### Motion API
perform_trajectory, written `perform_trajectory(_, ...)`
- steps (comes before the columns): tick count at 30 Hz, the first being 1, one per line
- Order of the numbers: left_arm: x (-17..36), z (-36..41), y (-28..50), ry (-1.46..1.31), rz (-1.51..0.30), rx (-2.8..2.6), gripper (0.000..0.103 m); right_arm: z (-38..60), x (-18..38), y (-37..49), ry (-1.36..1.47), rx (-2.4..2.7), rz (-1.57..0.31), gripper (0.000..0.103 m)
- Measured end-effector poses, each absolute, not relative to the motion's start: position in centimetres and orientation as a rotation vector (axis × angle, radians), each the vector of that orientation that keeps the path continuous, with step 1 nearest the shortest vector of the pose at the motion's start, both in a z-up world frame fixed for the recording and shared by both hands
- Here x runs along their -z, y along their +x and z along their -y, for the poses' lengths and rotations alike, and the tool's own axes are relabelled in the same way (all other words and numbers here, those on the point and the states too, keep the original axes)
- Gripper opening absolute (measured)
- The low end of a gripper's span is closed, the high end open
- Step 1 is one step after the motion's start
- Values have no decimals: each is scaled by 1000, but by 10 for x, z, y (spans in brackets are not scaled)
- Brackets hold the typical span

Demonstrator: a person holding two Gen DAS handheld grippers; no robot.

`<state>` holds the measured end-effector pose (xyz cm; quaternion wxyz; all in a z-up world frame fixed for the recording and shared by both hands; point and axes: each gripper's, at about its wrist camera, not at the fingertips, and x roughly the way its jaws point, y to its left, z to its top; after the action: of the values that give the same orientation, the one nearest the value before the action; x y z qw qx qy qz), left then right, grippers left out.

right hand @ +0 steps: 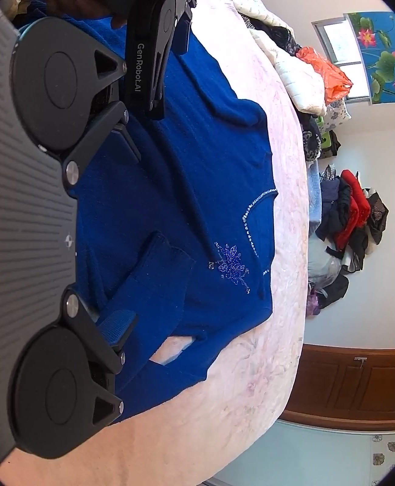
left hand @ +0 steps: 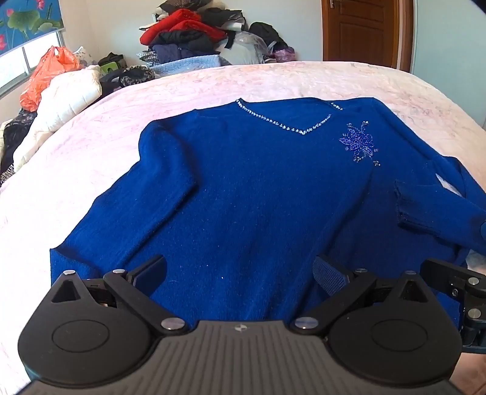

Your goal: Fold small clothes

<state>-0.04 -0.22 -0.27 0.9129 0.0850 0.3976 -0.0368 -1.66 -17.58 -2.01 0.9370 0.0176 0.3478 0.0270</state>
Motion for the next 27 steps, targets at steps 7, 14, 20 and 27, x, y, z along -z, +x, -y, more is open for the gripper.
perform_trajectory(7, 6, 0, 1, 152, -827, 76, 103, 176, 21, -16, 40, -54, -712, 103)
perform_trajectory(14, 8, 1, 2, 156, -831, 59, 103, 176, 22, -16, 42, -55, -714, 103)
perform_trajectory(20, 10, 2, 2, 162, -834, 53, 103, 176, 23, -16, 41, -55, -715, 103)
perform_trajectory(27, 12, 3, 2, 168, -845, 51, 103, 174, 25, -16, 39, -61, -718, 103)
